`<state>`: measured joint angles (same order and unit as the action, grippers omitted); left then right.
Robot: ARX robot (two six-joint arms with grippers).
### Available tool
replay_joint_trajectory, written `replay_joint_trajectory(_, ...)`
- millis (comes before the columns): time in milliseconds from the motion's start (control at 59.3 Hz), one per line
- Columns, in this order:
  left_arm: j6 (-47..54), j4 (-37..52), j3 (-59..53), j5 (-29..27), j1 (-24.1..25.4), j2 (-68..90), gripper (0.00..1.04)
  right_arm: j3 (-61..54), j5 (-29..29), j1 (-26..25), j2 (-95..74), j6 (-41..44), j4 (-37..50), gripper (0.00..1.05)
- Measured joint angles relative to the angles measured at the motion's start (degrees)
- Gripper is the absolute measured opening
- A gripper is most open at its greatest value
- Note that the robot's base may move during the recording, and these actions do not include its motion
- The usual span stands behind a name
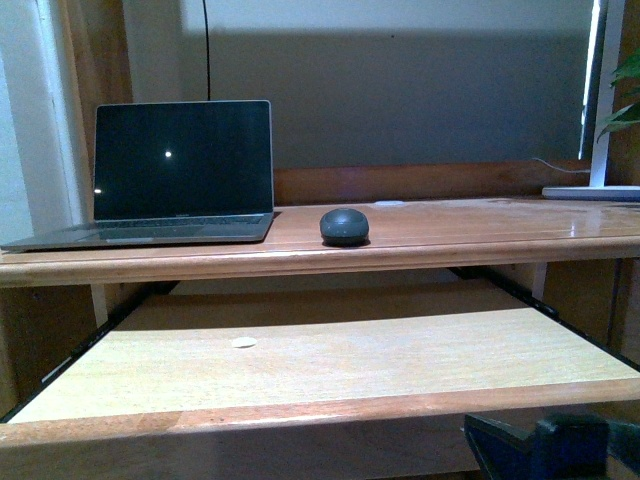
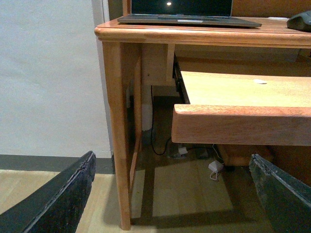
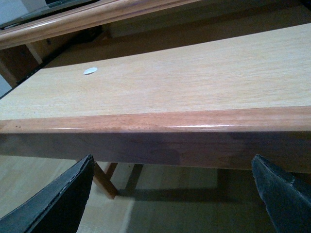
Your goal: Place mouse
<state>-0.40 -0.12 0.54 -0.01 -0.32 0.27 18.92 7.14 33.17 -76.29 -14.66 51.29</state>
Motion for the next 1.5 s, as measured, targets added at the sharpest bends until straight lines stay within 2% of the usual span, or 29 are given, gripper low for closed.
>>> replay_joint_trajectory(540,0.00,0.00,0.00,0.00,0.00,0.00,0.97,7.37,7.06,5.79,-12.87,3.13,3.85,0.97)
replay_joint_trajectory(860,-0.02,0.00,0.00,0.00,0.00,0.00,0.97,16.31,11.74,8.17,-20.20,6.01,3.80,0.97)
replay_joint_trajectory(1265,-0.02,0.00,0.00,0.00,0.00,0.00,0.97,33.81,17.44,9.53,-32.79,8.76,-1.11,0.97)
replay_joint_trajectory(1501,0.00,0.00,0.00,0.00,0.00,0.00,0.97,48.28,22.45,10.10,-42.14,9.46,-6.12,0.97)
